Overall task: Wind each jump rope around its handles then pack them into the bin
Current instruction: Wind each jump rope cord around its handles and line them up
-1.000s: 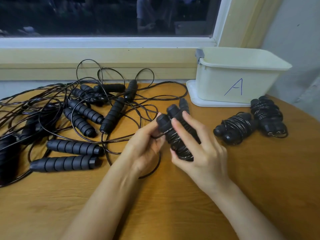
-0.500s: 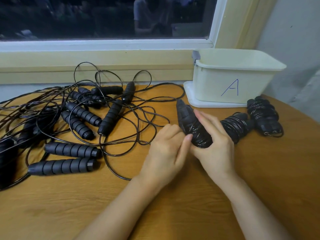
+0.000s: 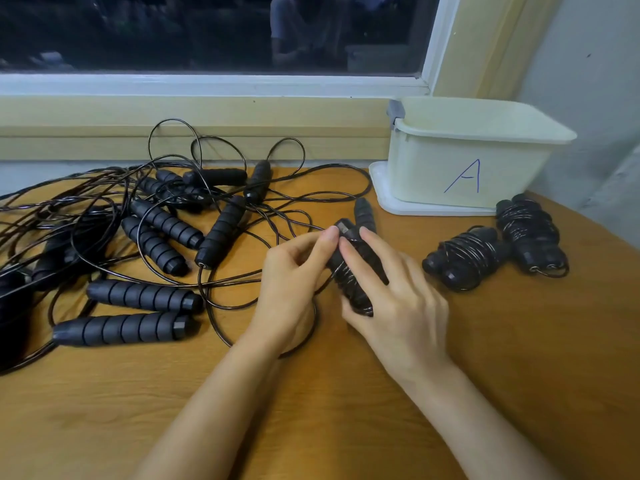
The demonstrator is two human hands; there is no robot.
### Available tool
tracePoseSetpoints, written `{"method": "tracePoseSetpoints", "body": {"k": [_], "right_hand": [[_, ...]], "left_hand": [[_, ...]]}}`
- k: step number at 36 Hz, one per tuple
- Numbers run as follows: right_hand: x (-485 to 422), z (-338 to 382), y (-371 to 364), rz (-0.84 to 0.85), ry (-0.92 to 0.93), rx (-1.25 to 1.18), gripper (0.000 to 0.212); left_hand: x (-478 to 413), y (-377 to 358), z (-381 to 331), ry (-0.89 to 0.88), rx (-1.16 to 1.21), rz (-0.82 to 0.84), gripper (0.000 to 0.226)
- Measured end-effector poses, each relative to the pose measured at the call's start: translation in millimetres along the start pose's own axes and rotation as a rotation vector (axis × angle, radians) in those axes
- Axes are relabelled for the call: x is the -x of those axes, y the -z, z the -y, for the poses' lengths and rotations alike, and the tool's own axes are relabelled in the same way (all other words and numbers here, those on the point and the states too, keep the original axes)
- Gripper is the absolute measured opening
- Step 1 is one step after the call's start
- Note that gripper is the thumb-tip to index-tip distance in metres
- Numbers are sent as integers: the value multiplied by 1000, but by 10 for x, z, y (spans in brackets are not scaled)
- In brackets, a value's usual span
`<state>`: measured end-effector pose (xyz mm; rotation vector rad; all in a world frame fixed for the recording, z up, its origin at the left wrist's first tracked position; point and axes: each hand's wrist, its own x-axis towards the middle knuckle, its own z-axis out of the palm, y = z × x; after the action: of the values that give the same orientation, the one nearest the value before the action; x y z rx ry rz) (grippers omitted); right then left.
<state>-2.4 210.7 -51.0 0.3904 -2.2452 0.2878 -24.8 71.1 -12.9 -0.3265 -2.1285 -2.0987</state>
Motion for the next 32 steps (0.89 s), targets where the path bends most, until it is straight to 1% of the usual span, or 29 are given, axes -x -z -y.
{"method": "tracePoseSetpoints", "body": {"k": [2,4,9,11,14,16,17,20,24,26,28,30,32], "right_hand": [[13,8,2,-2,0,-11,67],[27,17,0,-9,-14,-36,69],[31,77,26,-5,-85,-137,65],[26,97,24,11,-107,-171,74],[-5,103,12,73,-169,-208,104],[-9,88,-4,128,-197,-223,114],[-7,77,-12,148,-204,-232,113],[4,41,-26,168,-194,-253,102],[0,36,-5,190,-157,-234,88],[-3,41,5,189,-161,-228,79],[-6,45,14,171,-176,-235,74],[-1,42,21,171,-178,-238,75],[7,34,28,211,-181,-266,86]], "left_hand": [[19,-17,-16,87,85,68,34],[12,-7,-2,144,113,117,39],[-40,74,58,162,107,119,41],[-59,95,94,155,108,103,43],[-59,85,102,155,99,89,42],[-54,66,103,157,99,83,36],[-54,66,113,155,100,71,32],[-69,95,146,130,61,61,26],[-76,109,141,89,17,105,28],[-77,108,144,84,17,111,28],[-80,102,160,93,26,113,29],[-75,95,167,114,49,107,29],[-73,96,170,135,55,90,30]]}}
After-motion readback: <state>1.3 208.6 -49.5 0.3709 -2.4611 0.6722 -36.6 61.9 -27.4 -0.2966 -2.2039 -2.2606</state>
